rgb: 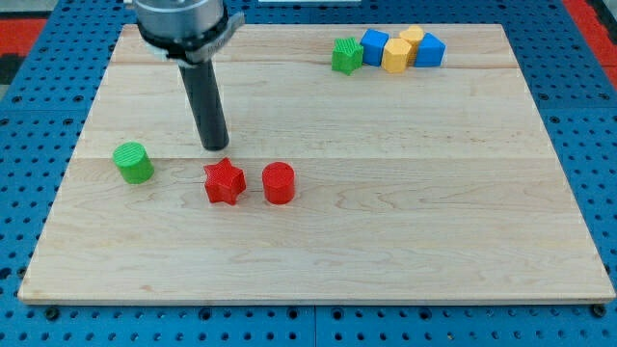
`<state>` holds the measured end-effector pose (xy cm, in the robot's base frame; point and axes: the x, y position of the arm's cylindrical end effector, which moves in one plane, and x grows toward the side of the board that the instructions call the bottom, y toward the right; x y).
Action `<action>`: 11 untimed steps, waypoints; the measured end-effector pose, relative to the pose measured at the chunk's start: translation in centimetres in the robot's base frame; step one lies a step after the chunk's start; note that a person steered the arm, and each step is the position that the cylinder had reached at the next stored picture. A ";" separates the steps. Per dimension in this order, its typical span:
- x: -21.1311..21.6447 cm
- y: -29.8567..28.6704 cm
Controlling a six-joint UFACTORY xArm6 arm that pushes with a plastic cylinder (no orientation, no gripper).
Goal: Move the red star towards the top left corner of the board
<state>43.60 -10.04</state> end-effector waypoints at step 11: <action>-3.6 -9.0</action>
<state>40.01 -19.04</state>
